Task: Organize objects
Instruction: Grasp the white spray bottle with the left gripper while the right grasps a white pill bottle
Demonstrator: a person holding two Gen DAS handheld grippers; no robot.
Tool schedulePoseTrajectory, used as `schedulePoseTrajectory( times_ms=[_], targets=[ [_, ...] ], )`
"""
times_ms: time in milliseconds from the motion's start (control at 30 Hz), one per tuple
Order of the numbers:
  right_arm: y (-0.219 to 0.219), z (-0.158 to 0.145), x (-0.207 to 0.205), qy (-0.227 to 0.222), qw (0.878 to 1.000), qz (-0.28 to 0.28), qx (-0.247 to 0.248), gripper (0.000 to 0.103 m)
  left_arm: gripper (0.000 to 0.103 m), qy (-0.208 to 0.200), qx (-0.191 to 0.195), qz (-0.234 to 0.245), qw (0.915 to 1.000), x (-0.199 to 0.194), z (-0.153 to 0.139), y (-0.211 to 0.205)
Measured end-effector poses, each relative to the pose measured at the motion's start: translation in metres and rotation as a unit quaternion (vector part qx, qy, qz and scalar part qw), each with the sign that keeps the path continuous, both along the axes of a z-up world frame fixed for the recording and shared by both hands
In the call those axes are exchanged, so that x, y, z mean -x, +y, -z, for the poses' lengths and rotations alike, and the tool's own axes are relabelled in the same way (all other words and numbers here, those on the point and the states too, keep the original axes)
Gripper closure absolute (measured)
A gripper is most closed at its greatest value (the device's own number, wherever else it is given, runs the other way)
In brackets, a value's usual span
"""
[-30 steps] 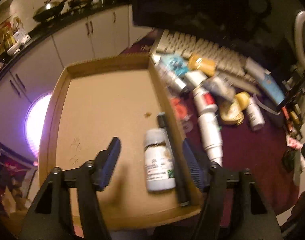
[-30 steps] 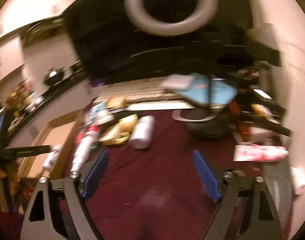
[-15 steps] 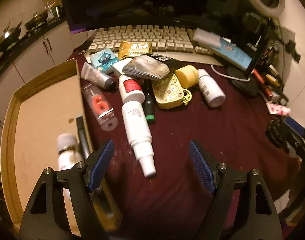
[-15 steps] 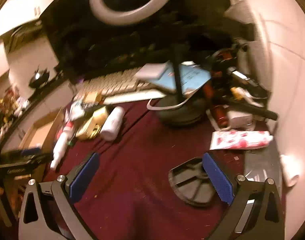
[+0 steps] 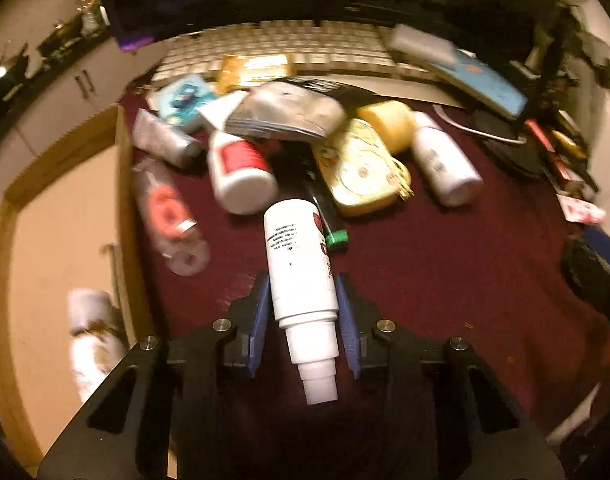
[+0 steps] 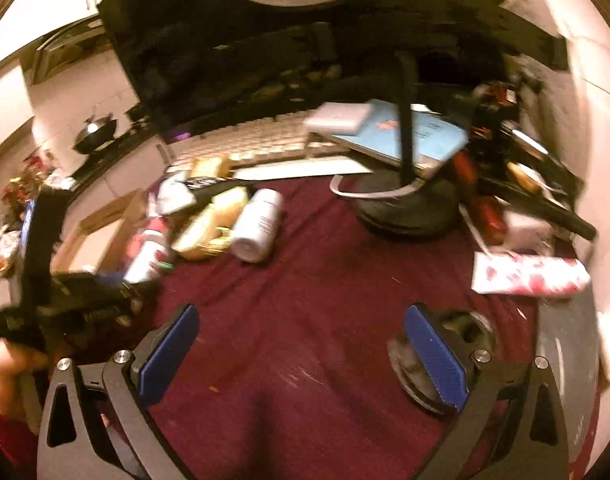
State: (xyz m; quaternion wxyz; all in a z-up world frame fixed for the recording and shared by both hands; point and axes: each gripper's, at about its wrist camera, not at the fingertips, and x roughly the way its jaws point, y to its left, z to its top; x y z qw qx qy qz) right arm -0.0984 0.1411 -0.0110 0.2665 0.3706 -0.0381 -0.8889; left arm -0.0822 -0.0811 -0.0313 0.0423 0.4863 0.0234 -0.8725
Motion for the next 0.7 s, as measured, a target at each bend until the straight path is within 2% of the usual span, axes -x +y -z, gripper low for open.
schedulePoseTrajectory(
  times_ms=[67, 167, 267, 367, 567, 633, 700],
  targets=[
    [-0.014, -0.008, 0.011, -0.002, 1.000, -0.023, -0.001, 0.019, 0.073, 0.009, 0.004, 0.009, 0.9999, -0.011, 0.002, 0.010],
    [-0.035, -0.010, 0.035, -0.013, 0.999, -0.034, -0.025, 0.038, 0.074, 0.010, -0.011, 0.022, 0.9997, -0.024, 0.001, 0.019],
    [-0.053, 0.000, 0.062, -0.049, 0.997, -0.048, -0.032, 0.050, 0.074, 0.004, -0.030, 0.038, 0.9988, -0.034, -0.001, 0.026],
    [-0.072, 0.010, 0.081, -0.058, 0.996, -0.047, -0.052, 0.056, 0.074, 0.008, -0.045, 0.036, 0.9983, -0.034, -0.001, 0.023],
    [-0.096, 0.029, 0.105, -0.071, 0.993, -0.049, -0.078, 0.063, 0.073, 0.014, -0.049, 0.040, 0.9979, -0.031, -0.001, 0.021],
    [-0.095, 0.034, 0.111, -0.072, 0.993, -0.050, -0.074, 0.066, 0.071, 0.016, -0.056, 0.039, 0.9975, -0.032, -0.001, 0.020],
    [-0.093, 0.034, 0.112, -0.069, 0.993, -0.051, -0.077, 0.068, 0.063, 0.020, -0.075, 0.041, 0.9961, -0.031, -0.001, 0.016]
  ],
)
